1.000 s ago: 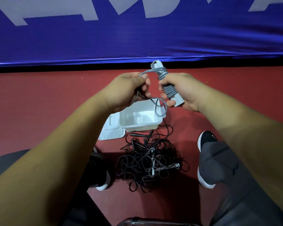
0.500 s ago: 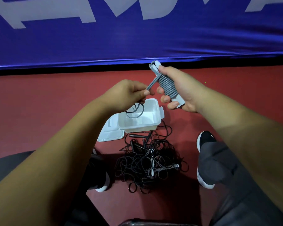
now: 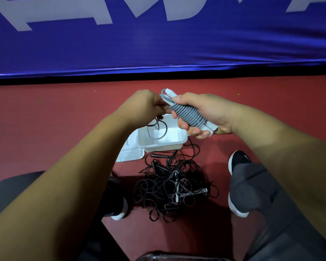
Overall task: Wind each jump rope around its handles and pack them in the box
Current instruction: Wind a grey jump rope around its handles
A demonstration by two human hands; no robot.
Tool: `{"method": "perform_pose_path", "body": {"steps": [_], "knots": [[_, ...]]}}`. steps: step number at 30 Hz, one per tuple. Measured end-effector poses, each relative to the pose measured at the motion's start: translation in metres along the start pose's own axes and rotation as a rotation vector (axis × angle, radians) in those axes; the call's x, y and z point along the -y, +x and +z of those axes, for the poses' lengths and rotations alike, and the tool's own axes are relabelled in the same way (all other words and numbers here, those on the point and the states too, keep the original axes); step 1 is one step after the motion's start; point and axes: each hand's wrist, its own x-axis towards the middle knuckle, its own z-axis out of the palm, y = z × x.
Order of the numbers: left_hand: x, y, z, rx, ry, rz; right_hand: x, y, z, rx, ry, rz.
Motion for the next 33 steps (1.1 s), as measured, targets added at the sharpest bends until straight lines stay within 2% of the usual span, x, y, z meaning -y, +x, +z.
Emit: {"method": "perform_pose_path", "body": {"steps": [3, 8, 13, 16, 22, 26, 28, 31, 33], "knots": [[0.000, -0.004, -0.002, 0.018, -0.131, -0.025, -0.001, -0.002, 0.000, 0.121, 0.015, 0.062], [-0.006, -0.007, -0.012, 0.004, -0.257, 0.029, 0.002, -0.010, -0.003, 0.324, -0.053, 0.192], [-0.009, -0.006, -0.013, -0.050, -0.289, 0.103, -0.001, -0.007, -0.005, 0.404, -0.207, 0.291], [-0.011, -0.007, -0.011, -0.079, -0.242, 0.150, -0.005, -0.003, -0.007, 0.288, -0.318, 0.305], [-0.011, -0.006, -0.010, -0.045, 0.061, 0.252, -0.019, 0.012, -0.024, -0.101, -0.598, 0.248], [-0.004, -0.004, -0.003, 0.069, 0.131, 0.138, -0.024, 0.018, -0.029, -0.230, -0.647, 0.181], [-0.003, -0.003, 0.001, 0.102, 0.119, 0.062, -0.025, 0.021, -0.028, -0.271, -0.559, 0.133], [-0.002, -0.002, 0.009, 0.113, 0.108, -0.028, -0.026, 0.024, -0.027, -0.266, -0.413, 0.072], [0.001, -0.002, 0.014, 0.144, 0.004, -0.131, -0.025, 0.024, -0.024, -0.248, -0.378, 0.051]]}}
